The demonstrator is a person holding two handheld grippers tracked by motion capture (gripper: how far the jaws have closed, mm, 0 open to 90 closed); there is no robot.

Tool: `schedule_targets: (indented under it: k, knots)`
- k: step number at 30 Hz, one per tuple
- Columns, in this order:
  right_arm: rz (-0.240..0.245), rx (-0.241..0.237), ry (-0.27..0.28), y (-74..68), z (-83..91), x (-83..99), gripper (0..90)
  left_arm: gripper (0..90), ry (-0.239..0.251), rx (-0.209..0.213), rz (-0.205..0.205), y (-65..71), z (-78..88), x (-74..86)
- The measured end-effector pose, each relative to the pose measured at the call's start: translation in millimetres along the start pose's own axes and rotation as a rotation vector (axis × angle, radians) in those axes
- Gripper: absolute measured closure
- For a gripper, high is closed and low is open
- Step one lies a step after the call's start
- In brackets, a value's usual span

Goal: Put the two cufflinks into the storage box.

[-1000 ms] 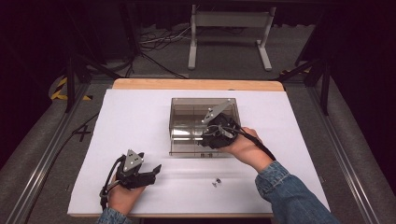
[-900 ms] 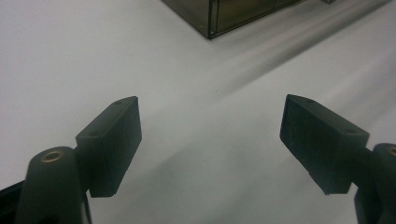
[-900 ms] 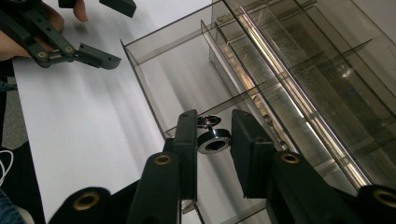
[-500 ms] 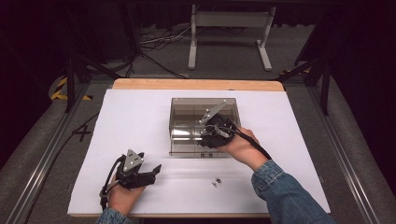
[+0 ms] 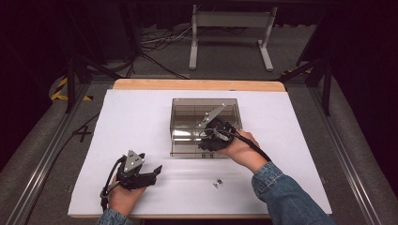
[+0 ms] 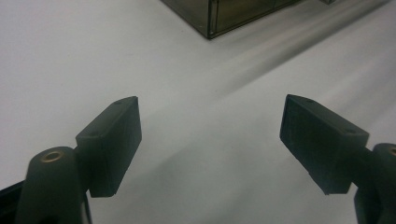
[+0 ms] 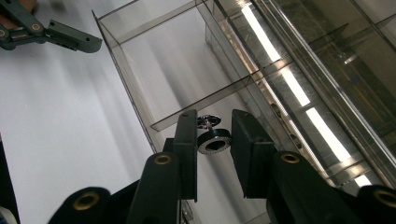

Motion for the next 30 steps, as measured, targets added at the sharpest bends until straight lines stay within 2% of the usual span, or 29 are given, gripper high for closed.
schedule_targets:
  k: [15, 25, 30]
  knots:
    - [-0.002, -0.013, -0.015, -2.3, -5.8, 2.2, 70.9, 21.4, 0.0, 0.0, 0.0, -0.1, 0.0, 0.0]
    - [-0.004, -0.022, 0.013, -4.4, -1.8, 1.0, 67.8, 21.4, 0.0, 0.0, 0.0, -0.1, 0.0, 0.0]
    - [-0.002, -0.022, 0.048, -6.7, 9.3, 1.2, 67.9, 21.3, 0.0, 0.001, 0.0, 0.0, 0.0, 0.0]
Point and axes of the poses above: each handheld gripper's, and its own axes: z roughly backward along the jaws, x roughly out of its underside, y roughly to its right, the point moved 8 cm from there along -z, roughly forward along the jaws, and after that the axes turned 1 degree about -y, right-handed, at the moved point
